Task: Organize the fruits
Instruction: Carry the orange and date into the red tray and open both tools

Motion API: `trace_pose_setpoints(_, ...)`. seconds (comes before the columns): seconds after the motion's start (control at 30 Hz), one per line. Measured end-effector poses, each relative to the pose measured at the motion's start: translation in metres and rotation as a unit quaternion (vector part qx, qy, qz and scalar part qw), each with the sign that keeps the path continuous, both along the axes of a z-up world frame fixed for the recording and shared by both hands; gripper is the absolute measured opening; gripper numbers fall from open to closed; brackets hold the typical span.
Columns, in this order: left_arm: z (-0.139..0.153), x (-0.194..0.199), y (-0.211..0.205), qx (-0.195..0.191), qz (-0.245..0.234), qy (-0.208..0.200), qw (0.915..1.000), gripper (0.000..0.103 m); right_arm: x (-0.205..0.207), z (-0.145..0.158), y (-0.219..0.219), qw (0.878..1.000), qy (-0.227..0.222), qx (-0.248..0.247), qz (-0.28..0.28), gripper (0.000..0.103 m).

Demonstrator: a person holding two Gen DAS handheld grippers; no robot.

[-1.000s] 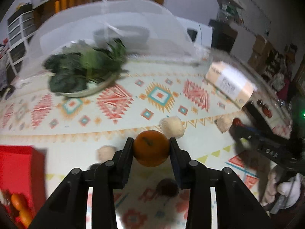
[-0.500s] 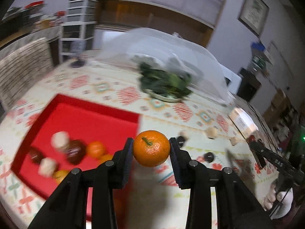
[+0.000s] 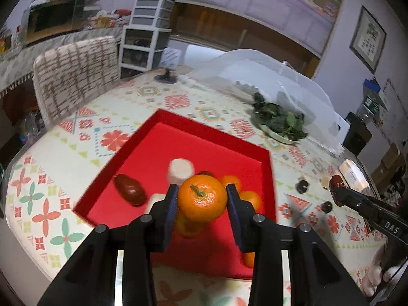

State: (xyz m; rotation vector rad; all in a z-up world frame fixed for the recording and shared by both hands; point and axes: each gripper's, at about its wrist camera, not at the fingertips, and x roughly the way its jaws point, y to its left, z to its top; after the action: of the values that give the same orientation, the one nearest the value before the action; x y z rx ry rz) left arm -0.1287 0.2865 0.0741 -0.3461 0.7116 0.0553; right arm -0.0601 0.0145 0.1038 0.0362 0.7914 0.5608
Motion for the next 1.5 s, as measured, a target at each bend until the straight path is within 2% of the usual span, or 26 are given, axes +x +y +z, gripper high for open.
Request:
trace_pose_setpoints(0.33,-0.023,0.001,0.044,-0.019,0.024,0.022,0.9993,0.036,0.022,-0.027,0.089,0.997,0.041,-0.004,0.059,0.029)
trace_pose_setpoints(0.63,-0.028,0.009,0.043,-0.019,0.015,0.021,0.9995,0.036,0.028,-0.040,0.101,0.996,0.061,-0.006,0.066,0.029)
trace_pose_setpoints(0.77,-0.030,0.009,0.045,-0.032,0.018,0.020,0.9991,0.037,0.022,-0.043,0.106,0.995,0.065,-0.006,0.078,0.029)
trace_pose_setpoints(0.83,-0.029,0.007,0.047,-0.037,0.023,0.018,0.9989,0.041,0.020,-0.047,0.111,0.994,0.070,-0.008,0.088,0.029)
trace_pose_setpoints(0.93,-0.024,0.003,0.051,-0.041,0.035,0.012,0.9985,0.055,0.018,-0.052,0.114,0.993,0.077,-0.007,0.092,0.029)
trace_pose_setpoints(1.2,-0.008,-0.012,0.054,-0.045,0.052,-0.006,0.9976,0.061,0.010,-0.042,0.101,0.994,0.068,0.005,0.082,0.031)
trace_pose_setpoints(1.37,0.006,-0.022,0.044,-0.039,0.053,-0.015,0.9977,0.074,0.002,-0.026,0.080,0.996,0.052,0.023,0.063,0.033)
trace_pose_setpoints(1.43,0.012,-0.027,0.038,-0.027,0.058,-0.017,0.9978,0.081,-0.002,-0.021,0.067,0.997,0.046,0.031,0.050,0.039)
trace_pose_setpoints(1.5,0.018,-0.031,0.031,-0.012,0.063,-0.019,0.9977,0.086,-0.005,-0.019,0.053,0.998,0.044,0.039,0.036,0.040)
